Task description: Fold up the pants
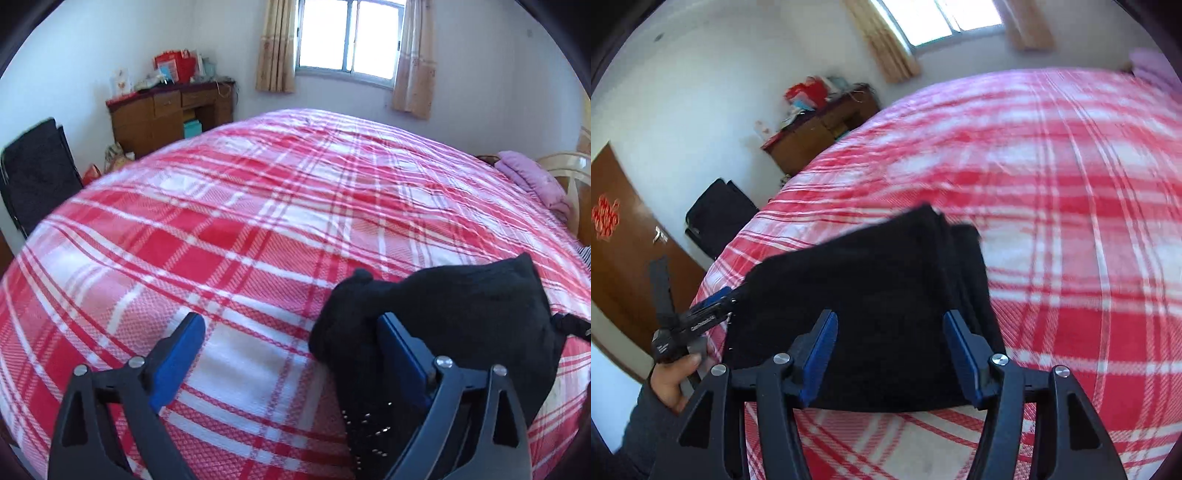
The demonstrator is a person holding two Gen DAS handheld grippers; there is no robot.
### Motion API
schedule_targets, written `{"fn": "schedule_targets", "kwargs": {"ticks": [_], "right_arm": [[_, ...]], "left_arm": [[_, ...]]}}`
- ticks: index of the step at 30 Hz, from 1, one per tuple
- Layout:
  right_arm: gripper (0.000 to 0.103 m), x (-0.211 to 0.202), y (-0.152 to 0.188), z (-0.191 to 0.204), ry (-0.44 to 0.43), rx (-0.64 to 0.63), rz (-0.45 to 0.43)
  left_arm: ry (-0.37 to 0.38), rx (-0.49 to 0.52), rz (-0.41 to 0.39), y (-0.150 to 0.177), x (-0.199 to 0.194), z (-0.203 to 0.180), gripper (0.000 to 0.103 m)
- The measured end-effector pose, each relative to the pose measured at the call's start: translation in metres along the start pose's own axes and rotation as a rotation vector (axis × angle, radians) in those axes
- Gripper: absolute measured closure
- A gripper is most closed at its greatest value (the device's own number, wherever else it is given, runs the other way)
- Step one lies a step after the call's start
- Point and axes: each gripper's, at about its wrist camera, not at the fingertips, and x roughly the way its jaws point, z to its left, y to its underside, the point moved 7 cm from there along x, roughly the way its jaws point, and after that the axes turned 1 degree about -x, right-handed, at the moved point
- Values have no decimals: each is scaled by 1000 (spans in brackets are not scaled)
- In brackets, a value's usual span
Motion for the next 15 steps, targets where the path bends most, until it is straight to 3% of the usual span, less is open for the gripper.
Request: {"fn": "schedule_targets", "kwargs": {"ticks": [4,6,8,11,15], "right_arm": [[42,-5,1,-4,-17,10,-14],[42,-11,3,-9,32,13,-23],[42,-11,5,-29,137,54,-8],[42,-24,13,-53,103,179,-11],[42,-56,14,-56,159,153,-73]], "left_arm": [[-4,-16,16,2,5,5,1],[-10,-17,20,4,6,5,0],[-19,-15,22,5,4,7,0],[-36,-14,16,6,-7,10,0],[-63,18,-28,4,-37,12,0]]}}
